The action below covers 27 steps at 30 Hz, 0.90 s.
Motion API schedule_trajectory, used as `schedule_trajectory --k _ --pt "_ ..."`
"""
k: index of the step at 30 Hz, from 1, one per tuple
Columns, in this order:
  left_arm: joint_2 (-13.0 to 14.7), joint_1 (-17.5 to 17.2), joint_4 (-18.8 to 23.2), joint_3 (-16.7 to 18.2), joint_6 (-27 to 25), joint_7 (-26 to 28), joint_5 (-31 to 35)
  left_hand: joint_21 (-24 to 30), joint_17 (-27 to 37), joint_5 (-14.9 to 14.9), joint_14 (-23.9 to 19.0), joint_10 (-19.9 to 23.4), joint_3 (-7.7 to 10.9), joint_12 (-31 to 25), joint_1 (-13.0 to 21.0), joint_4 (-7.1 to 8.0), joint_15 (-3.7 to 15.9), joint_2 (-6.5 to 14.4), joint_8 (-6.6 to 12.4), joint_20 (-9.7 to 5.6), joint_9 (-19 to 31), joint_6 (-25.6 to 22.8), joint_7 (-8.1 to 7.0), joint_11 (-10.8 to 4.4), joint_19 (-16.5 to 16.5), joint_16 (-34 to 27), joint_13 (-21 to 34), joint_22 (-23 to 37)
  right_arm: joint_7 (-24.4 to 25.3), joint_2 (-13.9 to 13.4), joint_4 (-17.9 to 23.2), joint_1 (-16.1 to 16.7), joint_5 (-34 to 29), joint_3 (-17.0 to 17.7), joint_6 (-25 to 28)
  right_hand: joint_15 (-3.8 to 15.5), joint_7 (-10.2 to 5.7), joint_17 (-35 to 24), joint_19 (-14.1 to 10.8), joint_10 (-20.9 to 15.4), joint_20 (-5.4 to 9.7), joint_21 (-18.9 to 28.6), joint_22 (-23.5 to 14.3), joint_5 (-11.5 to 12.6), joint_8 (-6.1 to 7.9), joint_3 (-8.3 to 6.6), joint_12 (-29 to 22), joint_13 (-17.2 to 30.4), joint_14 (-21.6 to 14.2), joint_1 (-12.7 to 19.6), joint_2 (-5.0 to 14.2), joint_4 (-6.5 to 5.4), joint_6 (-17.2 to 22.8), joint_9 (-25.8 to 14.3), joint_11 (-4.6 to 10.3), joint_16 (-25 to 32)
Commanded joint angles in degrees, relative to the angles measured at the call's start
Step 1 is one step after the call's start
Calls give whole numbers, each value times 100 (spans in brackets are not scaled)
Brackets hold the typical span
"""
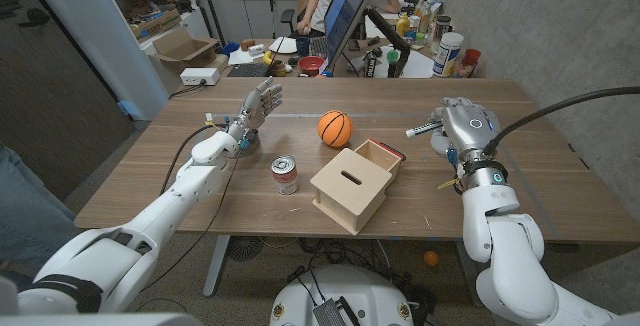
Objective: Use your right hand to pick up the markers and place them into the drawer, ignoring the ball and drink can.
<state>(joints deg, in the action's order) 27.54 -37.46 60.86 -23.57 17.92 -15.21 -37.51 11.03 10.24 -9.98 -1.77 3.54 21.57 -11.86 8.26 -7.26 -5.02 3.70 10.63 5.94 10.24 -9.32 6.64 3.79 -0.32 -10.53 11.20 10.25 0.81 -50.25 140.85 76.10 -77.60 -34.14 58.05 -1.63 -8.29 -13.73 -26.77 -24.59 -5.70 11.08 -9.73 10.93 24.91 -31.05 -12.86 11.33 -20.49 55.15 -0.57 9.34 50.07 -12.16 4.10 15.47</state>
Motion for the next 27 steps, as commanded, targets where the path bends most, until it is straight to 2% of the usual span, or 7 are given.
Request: schedule_trajectory --k 1,5,6,11,12,20,27 --pt "21 9 23 16 -3 33 15 39 26 -34 12 9 27 -26 22 -1 -19 -7 29 40 15 -54 11 -2 -23 -31 20 16 710 601 -412 268 77 471 -1012 24 173 -11 -4 -37 58 2 -12 -25 278 -59 32 16 -65 -3 -34 -13 1106 -204 23 -3" --pt "43 4 55 22 -16 57 25 40 26 -33 12 2 28 -23 22 -1 -23 -7 28 38 15 -53 9 -1 -23 -31 20 16 1062 646 -557 313 160 531 -1304 54 170 -14 -11 -71 69 5 -12 -28 281 -68 26 17 -96 -9 -38 -16 1101 -201 16 3" --pt "48 4 61 22 -17 63 29 40 26 -33 11 4 28 -24 22 -1 -22 -8 27 37 15 -51 12 -4 -24 -32 20 16 1099 656 -588 314 160 535 -1357 58 166 -15 -8 -79 74 5 -13 -29 288 -74 27 18 -101 -14 -40 -18 1114 -198 55 2" --pt "87 2 117 17 -44 91 60 39 26 -33 12 9 28 -26 22 -2 -22 -8 26 40 15 -48 12 -5 -26 -31 20 16 1320 681 -717 299 279 565 -1653 78 161 -18 -16 -102 114 9 -13 -30 298 -85 27 19 -122 -22 -46 -21 1130 -189 52 3" --pt "98 0 135 15 -54 94 65 40 26 -33 15 6 29 -25 22 -2 -15 -8 27 36 15 -51 17 -5 -24 -30 20 16 1364 692 -746 286 292 561 -1704 81 163 -19 -17 -122 116 9 -13 -31 300 -90 22 20 -127 -24 -47 -22 1132 -186 92 2" --pt "180 -14 256 6 -92 130 121 40 26 -33 16 5 30 -25 22 -3 -23 -9 26 37 15 -51 20 -7 -27 -30 20 16 1635 718 -976 110 385 530 -2072 100 156 -22 -8 -150 129 7 -13 -34 305 -105 25 23 -152 -38 -63 -23 1123 -179 77 -1" --pt "236 -62 343 16 -114 139 121 40 26 -33 14 6 31 -25 23 -3 -26 -9 26 36 15 -50 22 -5 -29 -31 19 16 2292 694 -1393 -83 351 439 -2389 121 140 -26 5 -184 146 5 -14 -33 318 -124 24 26 -221 -52 -79 -24 1144 -164 130 13"
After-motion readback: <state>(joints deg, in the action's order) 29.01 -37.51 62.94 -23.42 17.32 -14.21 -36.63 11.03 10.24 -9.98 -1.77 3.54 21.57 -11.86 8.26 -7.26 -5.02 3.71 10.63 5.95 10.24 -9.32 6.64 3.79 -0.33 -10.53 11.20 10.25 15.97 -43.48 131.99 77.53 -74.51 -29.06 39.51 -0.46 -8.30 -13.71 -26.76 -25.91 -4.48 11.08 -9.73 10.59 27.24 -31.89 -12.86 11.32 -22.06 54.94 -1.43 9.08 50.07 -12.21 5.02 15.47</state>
